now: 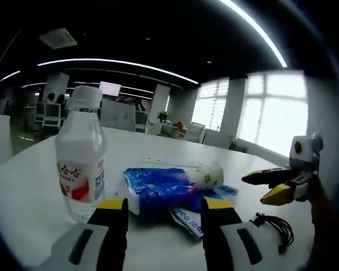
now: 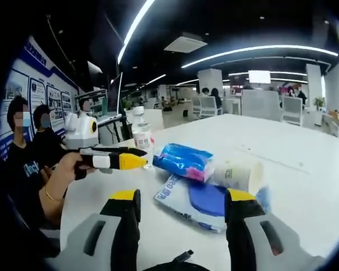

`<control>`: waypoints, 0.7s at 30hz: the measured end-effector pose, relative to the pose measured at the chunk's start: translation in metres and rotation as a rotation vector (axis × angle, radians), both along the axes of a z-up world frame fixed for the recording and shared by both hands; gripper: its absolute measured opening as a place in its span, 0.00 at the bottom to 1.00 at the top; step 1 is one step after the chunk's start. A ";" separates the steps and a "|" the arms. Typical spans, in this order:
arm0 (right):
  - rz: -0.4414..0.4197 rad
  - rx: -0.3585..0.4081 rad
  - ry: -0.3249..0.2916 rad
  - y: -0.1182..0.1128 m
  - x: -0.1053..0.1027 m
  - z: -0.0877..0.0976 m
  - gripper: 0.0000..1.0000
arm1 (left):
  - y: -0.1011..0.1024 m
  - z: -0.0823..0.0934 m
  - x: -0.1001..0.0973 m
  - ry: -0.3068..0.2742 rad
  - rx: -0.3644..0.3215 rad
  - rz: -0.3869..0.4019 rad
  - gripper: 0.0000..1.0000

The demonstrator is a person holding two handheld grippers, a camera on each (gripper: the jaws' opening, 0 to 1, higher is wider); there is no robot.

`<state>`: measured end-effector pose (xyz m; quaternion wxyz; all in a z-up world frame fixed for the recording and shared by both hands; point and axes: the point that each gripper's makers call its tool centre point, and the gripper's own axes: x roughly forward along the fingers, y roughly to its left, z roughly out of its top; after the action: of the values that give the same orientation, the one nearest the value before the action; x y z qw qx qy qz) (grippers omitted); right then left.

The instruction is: Arrange the tabletop items into an orderly group along one side of the table until the central work area is clear of visible clutter.

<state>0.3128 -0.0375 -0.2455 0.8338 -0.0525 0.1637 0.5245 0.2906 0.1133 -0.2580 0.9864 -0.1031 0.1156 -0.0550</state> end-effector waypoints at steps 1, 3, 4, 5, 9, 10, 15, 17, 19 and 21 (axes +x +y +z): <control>-0.001 0.000 0.004 0.001 0.002 -0.002 0.57 | 0.001 -0.001 0.001 0.003 0.003 0.002 0.50; -0.008 0.002 0.024 0.003 0.007 -0.006 0.56 | 0.002 -0.002 0.002 0.005 0.002 0.009 0.50; -0.007 0.006 0.028 0.004 0.008 -0.006 0.56 | 0.002 -0.002 0.003 0.006 -0.001 0.010 0.50; -0.006 0.011 0.038 0.006 0.009 -0.008 0.55 | 0.003 -0.002 0.005 0.013 -0.006 0.015 0.50; 0.006 0.024 0.042 0.011 0.011 -0.012 0.55 | 0.006 -0.004 0.006 0.019 -0.019 0.020 0.50; 0.007 0.024 0.046 0.012 0.011 -0.013 0.55 | 0.006 -0.004 0.006 0.020 -0.017 0.019 0.50; 0.002 0.019 0.055 0.020 0.015 -0.017 0.54 | 0.009 -0.006 0.011 0.025 -0.046 0.041 0.50; 0.000 0.019 0.050 0.024 0.017 -0.016 0.52 | 0.008 -0.005 0.012 0.021 -0.048 0.039 0.50; -0.002 0.018 0.047 0.027 0.019 -0.015 0.51 | 0.010 -0.004 0.014 0.016 -0.061 0.048 0.50; -0.005 0.021 0.048 0.030 0.020 -0.015 0.50 | 0.011 -0.004 0.015 0.013 -0.071 0.056 0.50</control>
<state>0.3333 -0.0077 -0.2606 0.8315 -0.0308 0.1782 0.5252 0.3059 0.1241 -0.2619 0.9825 -0.1414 0.1171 -0.0310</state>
